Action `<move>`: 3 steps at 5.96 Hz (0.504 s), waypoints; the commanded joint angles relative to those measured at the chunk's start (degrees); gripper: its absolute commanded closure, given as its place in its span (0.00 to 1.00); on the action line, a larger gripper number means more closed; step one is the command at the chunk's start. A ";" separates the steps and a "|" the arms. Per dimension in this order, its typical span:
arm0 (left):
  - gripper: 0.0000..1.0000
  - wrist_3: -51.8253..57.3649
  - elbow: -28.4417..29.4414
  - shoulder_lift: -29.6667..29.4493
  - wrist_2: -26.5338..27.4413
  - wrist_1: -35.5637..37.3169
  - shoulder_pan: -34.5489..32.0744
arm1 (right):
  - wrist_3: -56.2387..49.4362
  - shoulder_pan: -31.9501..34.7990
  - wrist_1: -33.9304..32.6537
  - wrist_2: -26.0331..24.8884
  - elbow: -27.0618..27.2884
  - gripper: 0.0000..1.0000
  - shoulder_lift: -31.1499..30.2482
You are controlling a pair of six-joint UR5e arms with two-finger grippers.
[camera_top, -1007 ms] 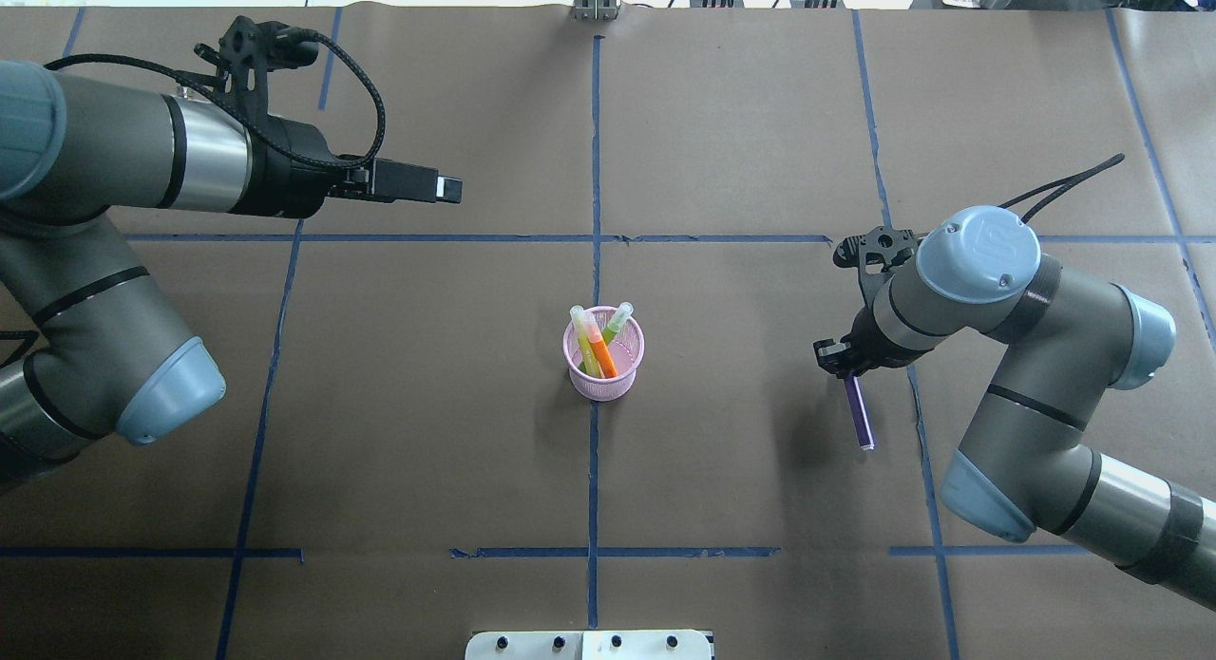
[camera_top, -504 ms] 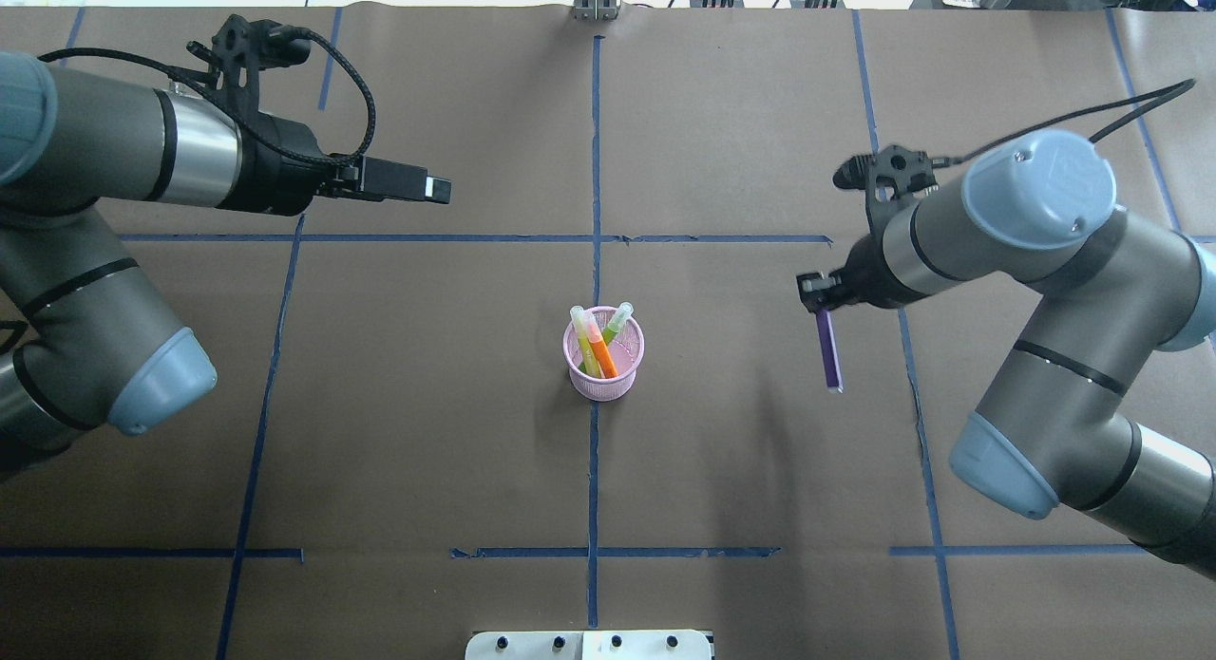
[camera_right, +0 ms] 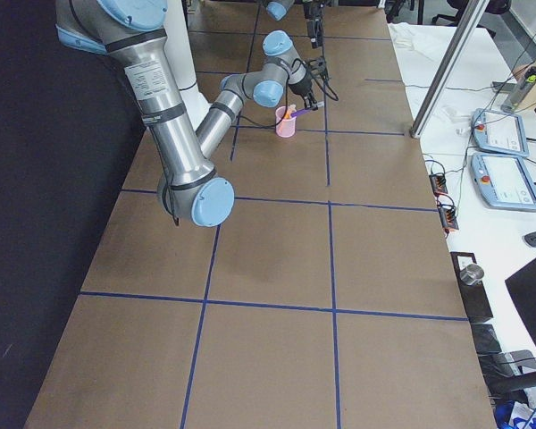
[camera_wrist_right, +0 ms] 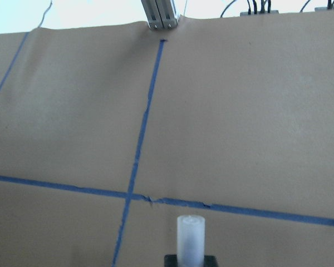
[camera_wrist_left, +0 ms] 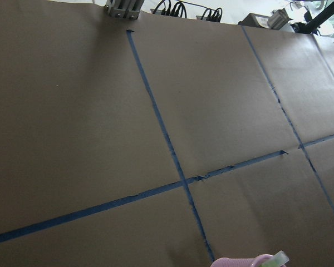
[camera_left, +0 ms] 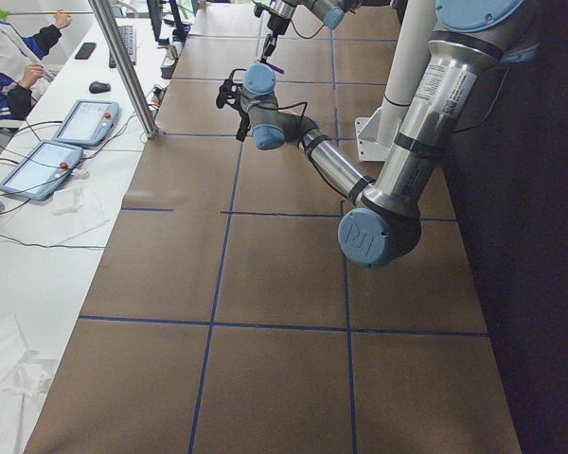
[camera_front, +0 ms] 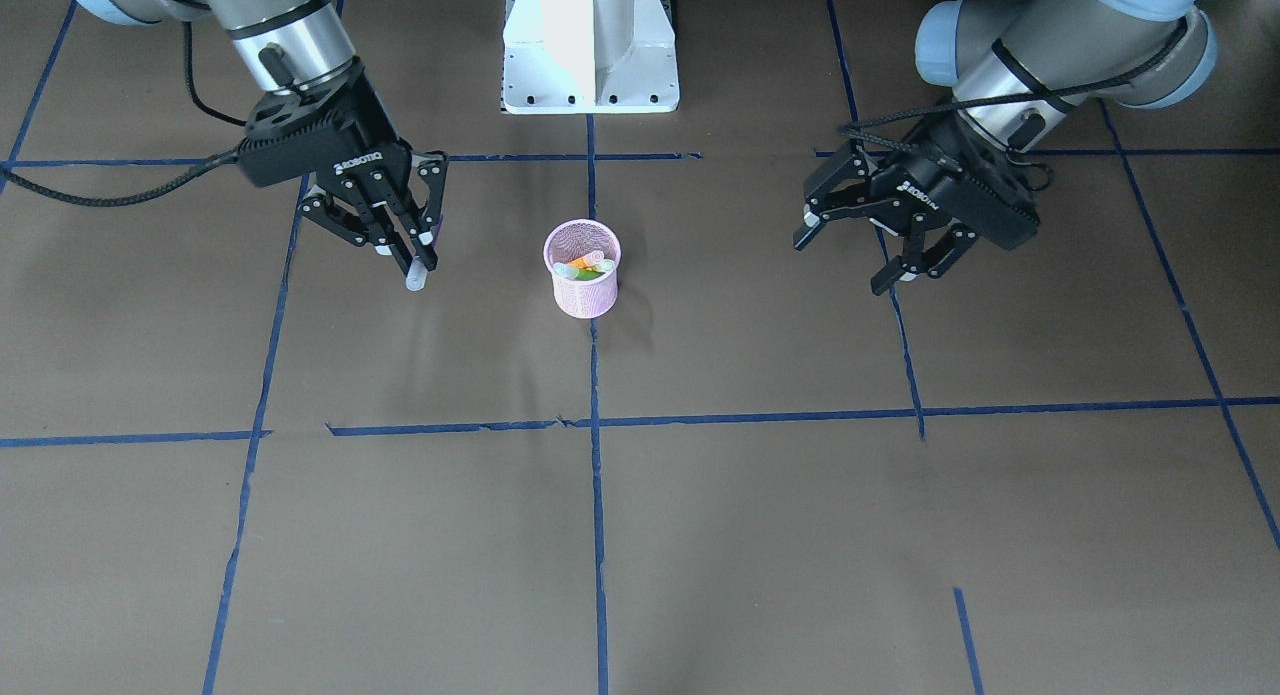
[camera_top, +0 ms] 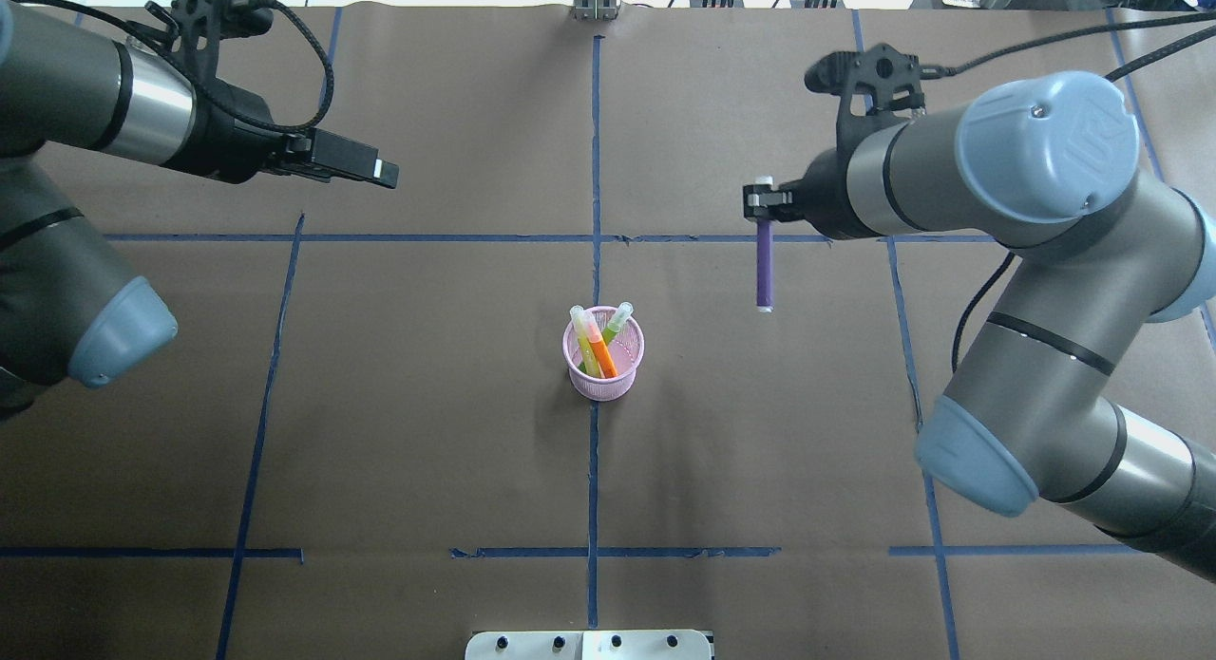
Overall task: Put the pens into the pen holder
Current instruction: 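Lift the purple marker upright with the right gripper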
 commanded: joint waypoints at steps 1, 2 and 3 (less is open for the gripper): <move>0.00 9.19 0.00 2.46 -2.87 5.06 -3.90 | -0.18 -9.15 8.57 -18.15 -0.35 1.00 1.17; 0.00 14.72 -0.09 2.73 -4.29 9.19 -6.02 | -3.92 -10.50 12.08 -20.92 -0.70 1.00 1.00; 0.00 17.04 0.35 3.43 -4.21 9.84 -6.30 | -12.05 -12.78 16.90 -21.73 -2.09 1.00 0.56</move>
